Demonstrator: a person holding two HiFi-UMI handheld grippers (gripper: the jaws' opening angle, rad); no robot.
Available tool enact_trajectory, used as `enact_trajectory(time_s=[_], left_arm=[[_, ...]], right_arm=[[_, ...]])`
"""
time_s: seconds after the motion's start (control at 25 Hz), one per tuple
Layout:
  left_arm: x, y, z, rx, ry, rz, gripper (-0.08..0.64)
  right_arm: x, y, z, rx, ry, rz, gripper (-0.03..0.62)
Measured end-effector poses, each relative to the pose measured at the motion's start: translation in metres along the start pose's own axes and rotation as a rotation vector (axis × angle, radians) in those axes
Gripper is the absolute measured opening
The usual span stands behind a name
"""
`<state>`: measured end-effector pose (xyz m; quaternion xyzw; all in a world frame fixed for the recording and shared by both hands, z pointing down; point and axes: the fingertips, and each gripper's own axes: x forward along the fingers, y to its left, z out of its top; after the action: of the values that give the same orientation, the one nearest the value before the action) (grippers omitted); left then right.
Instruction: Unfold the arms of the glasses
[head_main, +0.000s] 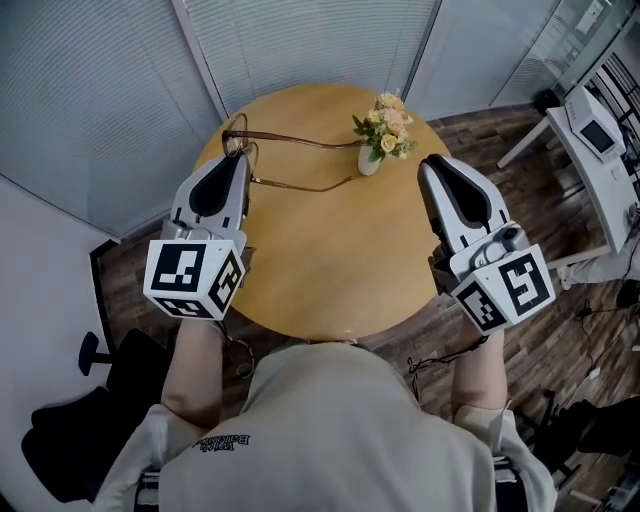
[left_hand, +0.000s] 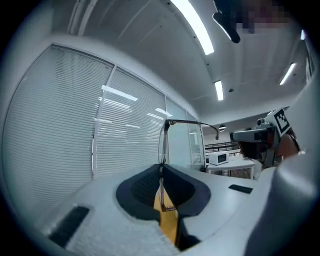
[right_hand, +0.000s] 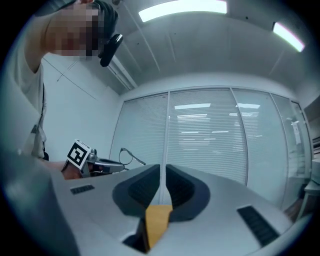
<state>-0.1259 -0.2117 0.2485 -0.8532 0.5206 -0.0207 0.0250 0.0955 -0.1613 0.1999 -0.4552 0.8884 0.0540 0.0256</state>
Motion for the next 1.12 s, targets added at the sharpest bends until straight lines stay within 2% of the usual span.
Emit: enact_trajectory(time_s=[0.24, 0.52, 0.88, 1.12], left_arm=[[-0.01, -0.007, 0.001, -0.001, -0.015, -0.005, 0.035], [-0.02, -0.011, -0.016, -0.025, -0.008, -0.003, 0.035], [-0.031, -0.024, -0.047, -0.032, 0.06, -0.017, 0.035], [-0.031, -0.027, -0.055, -0.036, 0.079, -0.026, 0.036]], right_arm=[[-0.013, 0.003, 0.003, -0.004, -0.022, -0.042, 0.052], [-0.023, 0.003, -0.022, 0.024, 0.002, -0.078, 0.049], [-0.033, 0.01, -0.055, 0.063, 0.083, -0.073, 0.049], [-0.034, 0.012, -0.062, 0.061, 0.103, -0.066, 0.048]])
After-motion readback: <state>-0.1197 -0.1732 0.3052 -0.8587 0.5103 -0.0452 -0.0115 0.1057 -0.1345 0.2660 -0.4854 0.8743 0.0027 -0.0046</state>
